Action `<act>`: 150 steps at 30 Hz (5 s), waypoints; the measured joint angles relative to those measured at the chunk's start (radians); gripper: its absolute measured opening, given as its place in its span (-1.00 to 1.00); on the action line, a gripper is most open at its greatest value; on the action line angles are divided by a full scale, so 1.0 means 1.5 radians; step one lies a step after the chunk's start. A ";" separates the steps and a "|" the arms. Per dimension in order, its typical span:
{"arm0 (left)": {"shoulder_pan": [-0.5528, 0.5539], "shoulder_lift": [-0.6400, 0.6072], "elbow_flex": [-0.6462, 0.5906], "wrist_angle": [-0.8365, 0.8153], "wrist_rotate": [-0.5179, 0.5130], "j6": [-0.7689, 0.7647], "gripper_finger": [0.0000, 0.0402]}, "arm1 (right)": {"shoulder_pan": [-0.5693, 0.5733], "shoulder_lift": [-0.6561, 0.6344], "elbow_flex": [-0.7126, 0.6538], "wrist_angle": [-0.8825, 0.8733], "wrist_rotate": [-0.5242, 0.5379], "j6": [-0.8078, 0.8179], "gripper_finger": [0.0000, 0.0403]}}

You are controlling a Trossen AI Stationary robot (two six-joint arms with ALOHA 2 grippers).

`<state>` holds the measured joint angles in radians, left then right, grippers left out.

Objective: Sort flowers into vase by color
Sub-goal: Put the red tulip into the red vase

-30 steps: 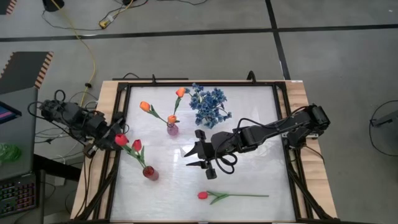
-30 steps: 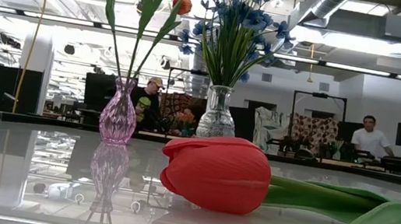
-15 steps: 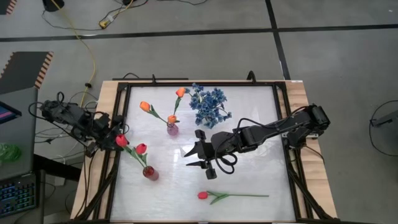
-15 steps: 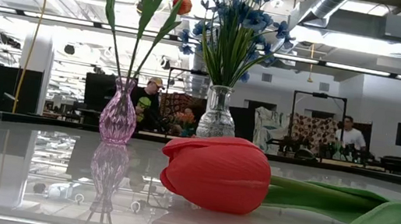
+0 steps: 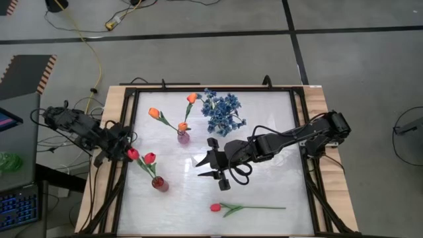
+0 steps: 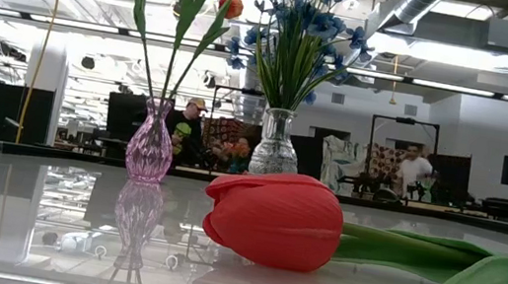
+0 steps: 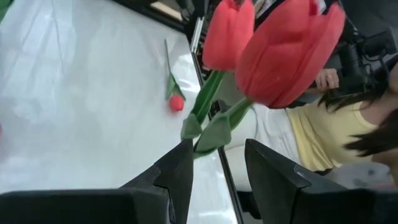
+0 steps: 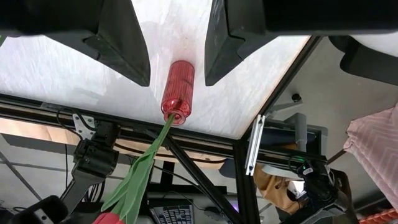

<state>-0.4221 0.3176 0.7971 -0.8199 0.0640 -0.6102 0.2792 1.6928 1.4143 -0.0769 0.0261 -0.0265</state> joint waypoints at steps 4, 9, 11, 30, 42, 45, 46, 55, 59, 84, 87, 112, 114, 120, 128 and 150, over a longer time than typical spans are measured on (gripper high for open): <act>0.000 0.000 0.000 -0.001 0.000 -0.015 -0.34 | 0.000 0.000 0.000 -0.002 0.000 0.000 -0.12; 0.000 -0.002 0.000 -0.001 0.000 -0.015 -0.34 | 0.001 -0.012 0.000 -0.030 0.000 0.000 -0.12; 0.000 -0.004 0.000 -0.001 -0.008 -0.015 -0.34 | 0.005 -0.022 0.000 -0.054 0.000 0.000 -0.12; 0.000 -0.009 0.060 0.044 -0.462 0.064 -0.34 | 0.027 -0.036 0.000 -0.160 0.000 0.007 -0.12; 0.000 0.073 0.060 0.193 -0.464 0.193 -0.34 | 0.097 -0.035 0.000 -0.479 -0.001 0.290 -0.12; 0.000 0.097 0.060 0.199 -0.454 0.192 -0.34 | 0.123 -0.035 0.000 -0.505 -0.001 0.346 -0.12; 0.000 0.106 0.060 0.199 -0.446 0.191 -0.34 | 0.133 -0.035 0.000 -0.506 -0.001 0.366 -0.12; 0.000 0.177 0.060 0.211 -0.400 0.190 -0.34 | 0.215 -0.004 -0.010 -0.487 0.034 0.478 -0.12; 0.000 0.200 0.060 0.211 -0.395 0.190 -0.34 | 0.244 0.038 -0.019 -0.484 0.034 0.525 -0.12; 0.000 0.229 0.060 0.210 -0.375 0.173 -0.34 | 0.244 0.213 -0.019 -0.453 -0.034 0.526 -0.25; 0.000 0.229 0.060 0.210 -0.375 0.173 -0.34 | 0.240 0.213 -0.019 -0.454 -0.036 0.503 -0.44; 0.000 0.229 0.060 0.213 -0.359 0.172 -0.34 | 0.153 0.133 0.034 -0.460 -0.011 0.263 -0.90; 0.000 0.229 0.060 0.219 -0.359 0.175 -0.34 | 0.135 0.116 0.047 -0.456 0.016 0.223 -0.90; 0.000 0.228 0.060 0.296 -0.359 0.214 -0.34 | 0.089 0.078 0.082 -0.385 0.072 0.140 -0.90; 0.000 0.223 0.060 0.331 -0.353 0.254 -0.34 | 0.072 0.058 0.088 -0.129 0.072 0.017 -0.90; 0.000 0.197 0.060 0.332 -0.361 0.288 -0.34 | 0.036 0.064 0.029 0.423 -0.023 -0.135 -0.90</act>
<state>-0.4219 0.6127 0.8864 -0.3225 -0.4770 -0.1776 0.3330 1.7885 1.4581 0.5575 -0.0081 -0.2292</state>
